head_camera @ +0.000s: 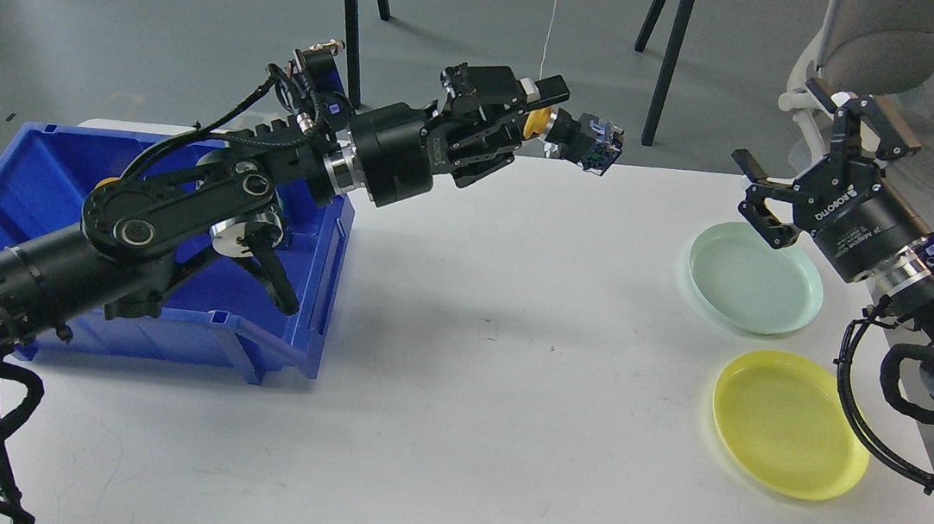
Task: Pass button and place on color plate
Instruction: 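Lift the yellow button and raise the left gripper toward the table center, then move the right gripper to the left gripper and grasp the yellow button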
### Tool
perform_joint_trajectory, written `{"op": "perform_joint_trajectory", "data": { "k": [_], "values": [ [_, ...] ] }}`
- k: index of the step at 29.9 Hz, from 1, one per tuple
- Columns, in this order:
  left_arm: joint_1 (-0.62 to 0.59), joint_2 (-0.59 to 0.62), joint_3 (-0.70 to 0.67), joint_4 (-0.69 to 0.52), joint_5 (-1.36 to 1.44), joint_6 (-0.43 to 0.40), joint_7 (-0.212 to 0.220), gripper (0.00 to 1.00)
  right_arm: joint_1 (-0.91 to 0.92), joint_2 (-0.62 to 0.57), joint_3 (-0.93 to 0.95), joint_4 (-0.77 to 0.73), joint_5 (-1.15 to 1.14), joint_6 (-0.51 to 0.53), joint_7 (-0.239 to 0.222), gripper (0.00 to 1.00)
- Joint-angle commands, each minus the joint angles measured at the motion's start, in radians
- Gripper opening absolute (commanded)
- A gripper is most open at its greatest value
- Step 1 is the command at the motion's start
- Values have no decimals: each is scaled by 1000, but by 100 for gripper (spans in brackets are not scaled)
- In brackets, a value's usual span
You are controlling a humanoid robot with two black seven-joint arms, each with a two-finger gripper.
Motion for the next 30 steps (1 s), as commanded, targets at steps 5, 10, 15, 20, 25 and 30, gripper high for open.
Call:
{"op": "perform_joint_trajectory", "data": {
  "k": [5,10,15,20,25,30],
  "values": [
    [1,-1,-1,1,0,9,0,26,-41,-62,81,224,-355,-101,0,95],
    [1,-1,-1,1,0,9,0,27,-90,-115,78,357,-714,-473,0,95],
    [1,-1,-1,2,0,7,0,27,-119,-150,22,370,-816,-633,0,95],
    [1,-3,-1,4,0,9,0,27,-131,-90,14,381,-725,-512,0,95],
    [3,-1,-1,4,0,4,0,27,-133,5,29,348,-410,-259,0,95],
    [1,-1,-1,4,0,4,0,27,-130,98,48,291,-294,-165,0,95]
  ]
}}
